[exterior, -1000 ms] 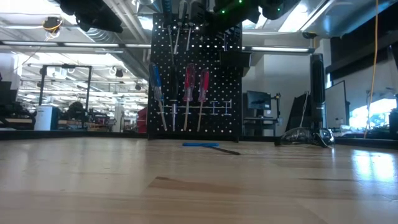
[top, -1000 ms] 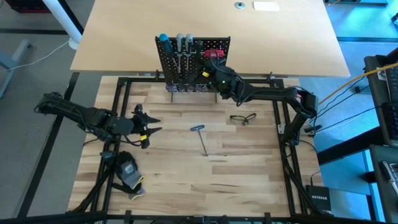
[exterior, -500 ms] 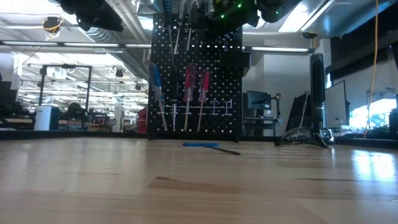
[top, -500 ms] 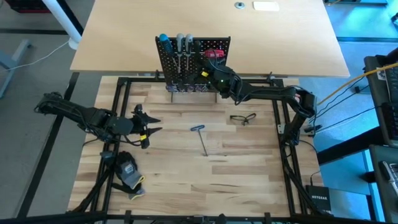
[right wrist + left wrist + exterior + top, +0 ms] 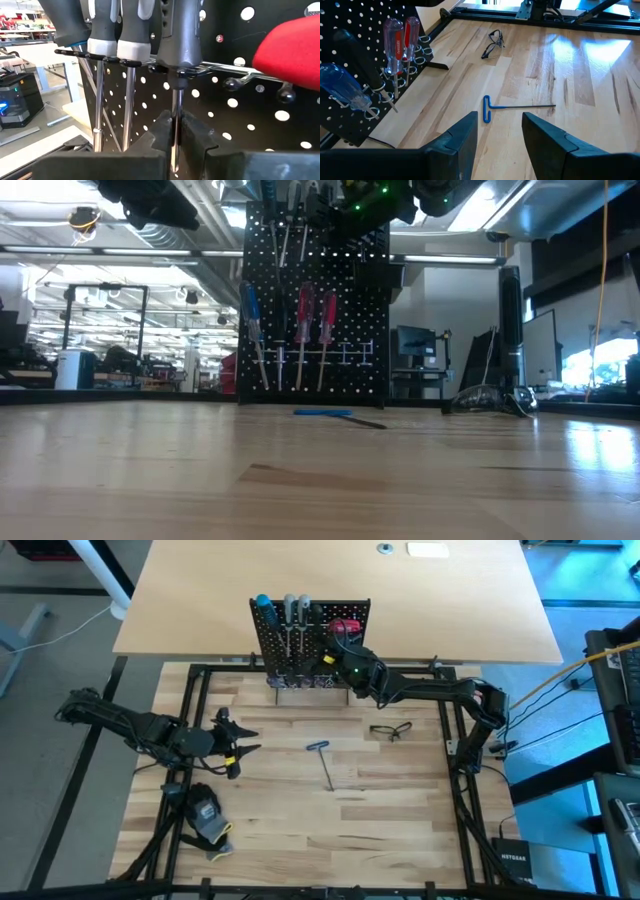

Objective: Hang tools onto peg board
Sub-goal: Hang the black screwdriver on the peg board, then hang the blue pick tool on the peg board

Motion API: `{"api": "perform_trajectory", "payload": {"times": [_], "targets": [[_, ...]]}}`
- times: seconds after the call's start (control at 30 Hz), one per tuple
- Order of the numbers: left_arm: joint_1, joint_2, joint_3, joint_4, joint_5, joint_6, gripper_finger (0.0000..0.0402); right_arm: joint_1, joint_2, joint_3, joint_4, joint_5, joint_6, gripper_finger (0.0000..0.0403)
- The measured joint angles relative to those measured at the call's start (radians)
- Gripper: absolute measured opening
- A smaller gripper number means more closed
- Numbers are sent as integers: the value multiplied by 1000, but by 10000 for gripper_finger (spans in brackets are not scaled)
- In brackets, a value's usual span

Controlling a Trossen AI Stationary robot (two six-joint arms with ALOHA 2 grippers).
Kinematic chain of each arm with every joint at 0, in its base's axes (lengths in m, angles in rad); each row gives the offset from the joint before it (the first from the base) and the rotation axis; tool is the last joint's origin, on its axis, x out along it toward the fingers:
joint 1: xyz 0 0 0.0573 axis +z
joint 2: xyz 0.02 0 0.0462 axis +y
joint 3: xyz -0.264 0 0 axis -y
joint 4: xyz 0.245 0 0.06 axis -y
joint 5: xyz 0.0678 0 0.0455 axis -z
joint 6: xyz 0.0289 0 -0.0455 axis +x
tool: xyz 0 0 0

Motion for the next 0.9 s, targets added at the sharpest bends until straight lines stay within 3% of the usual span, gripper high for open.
{"api": "perform_trajectory", "payload": {"times": [0.37,0.73,0.9], "targets": [[0,0,0,2,0,-7,143,30,-4,-3,-13,34,-36,118],[0,0,0,2,0,-22,143,126,-42,-2,-44,221,-146,126],[0,0,0,2,0,-22,143,194,-59,-2,-91,259,-188,127]]}}
